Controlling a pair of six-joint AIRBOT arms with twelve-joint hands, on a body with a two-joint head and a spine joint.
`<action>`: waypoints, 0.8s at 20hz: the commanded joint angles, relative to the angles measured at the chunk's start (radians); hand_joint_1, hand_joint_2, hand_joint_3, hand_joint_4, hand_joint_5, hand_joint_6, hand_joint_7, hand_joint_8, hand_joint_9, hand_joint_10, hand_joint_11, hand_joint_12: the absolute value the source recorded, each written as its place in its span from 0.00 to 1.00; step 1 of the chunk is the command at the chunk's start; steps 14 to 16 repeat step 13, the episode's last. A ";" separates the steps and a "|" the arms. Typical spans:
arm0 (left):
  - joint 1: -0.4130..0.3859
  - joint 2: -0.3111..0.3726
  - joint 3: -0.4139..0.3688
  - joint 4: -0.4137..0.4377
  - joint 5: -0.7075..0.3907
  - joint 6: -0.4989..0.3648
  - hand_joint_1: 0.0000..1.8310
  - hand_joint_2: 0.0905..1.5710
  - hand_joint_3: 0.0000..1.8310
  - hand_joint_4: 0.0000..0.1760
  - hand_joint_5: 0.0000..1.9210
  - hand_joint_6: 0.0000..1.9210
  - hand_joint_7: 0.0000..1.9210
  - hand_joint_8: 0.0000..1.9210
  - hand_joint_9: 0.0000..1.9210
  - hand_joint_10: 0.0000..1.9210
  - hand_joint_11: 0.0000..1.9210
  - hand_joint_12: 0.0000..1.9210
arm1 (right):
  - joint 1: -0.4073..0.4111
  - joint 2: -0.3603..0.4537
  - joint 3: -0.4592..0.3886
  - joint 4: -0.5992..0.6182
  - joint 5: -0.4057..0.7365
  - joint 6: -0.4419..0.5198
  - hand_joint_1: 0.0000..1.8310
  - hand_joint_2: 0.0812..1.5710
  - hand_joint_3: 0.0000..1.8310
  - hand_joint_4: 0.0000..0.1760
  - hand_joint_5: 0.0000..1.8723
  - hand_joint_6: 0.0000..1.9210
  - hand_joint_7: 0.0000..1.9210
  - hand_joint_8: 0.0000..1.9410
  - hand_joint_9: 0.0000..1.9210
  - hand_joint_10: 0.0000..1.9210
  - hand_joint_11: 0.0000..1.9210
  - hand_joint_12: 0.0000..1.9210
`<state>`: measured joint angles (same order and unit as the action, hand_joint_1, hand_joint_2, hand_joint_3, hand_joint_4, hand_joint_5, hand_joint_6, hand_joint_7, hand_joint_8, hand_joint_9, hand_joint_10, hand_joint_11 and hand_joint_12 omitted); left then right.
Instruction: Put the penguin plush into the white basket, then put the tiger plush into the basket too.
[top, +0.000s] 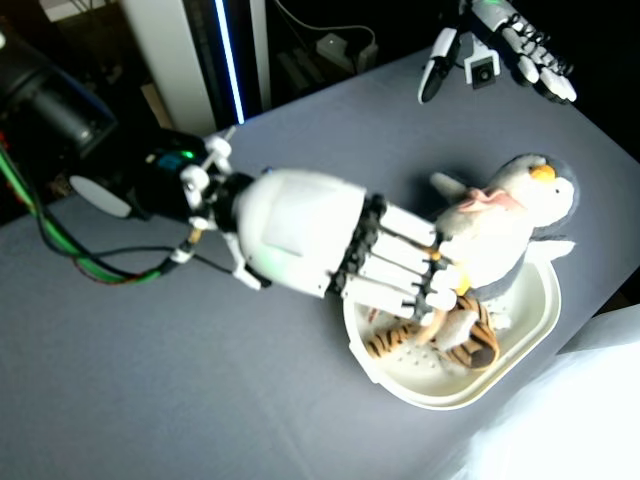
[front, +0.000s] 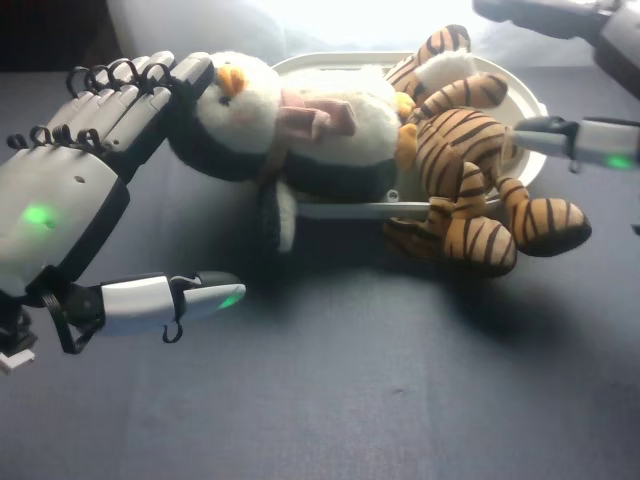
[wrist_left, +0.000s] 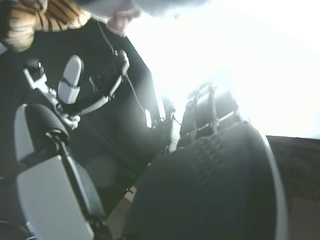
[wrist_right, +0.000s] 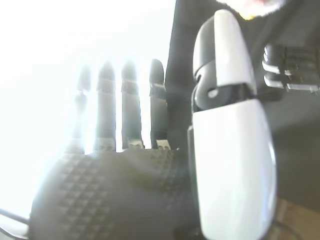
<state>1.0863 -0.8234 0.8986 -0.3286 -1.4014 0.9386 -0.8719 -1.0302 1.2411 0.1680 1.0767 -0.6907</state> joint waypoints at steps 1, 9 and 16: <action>-0.005 0.008 -0.004 0.032 -0.160 -0.012 0.47 0.48 0.00 0.62 0.00 0.00 0.00 0.00 0.00 0.00 0.00 0.00 | -0.008 0.019 -0.008 0.042 0.238 0.023 0.68 0.66 0.01 0.30 0.20 0.00 0.17 0.00 0.16 0.01 0.00 0.38; 0.061 0.013 -0.016 0.052 -0.335 -0.150 0.33 0.61 0.00 0.31 0.00 0.00 0.02 0.02 0.00 0.01 0.00 0.13 | -0.224 0.085 -0.166 0.113 0.686 0.079 0.41 0.69 0.00 0.24 0.17 0.00 0.29 0.01 0.35 0.03 0.07 0.73; 0.061 0.009 0.010 0.044 -0.336 -0.210 0.11 0.84 0.00 0.77 0.23 0.19 0.01 0.00 0.00 0.00 0.00 0.01 | -0.193 0.083 -0.172 0.031 0.686 0.067 0.34 0.73 0.00 0.45 0.14 0.01 0.28 0.00 0.36 0.04 0.06 0.86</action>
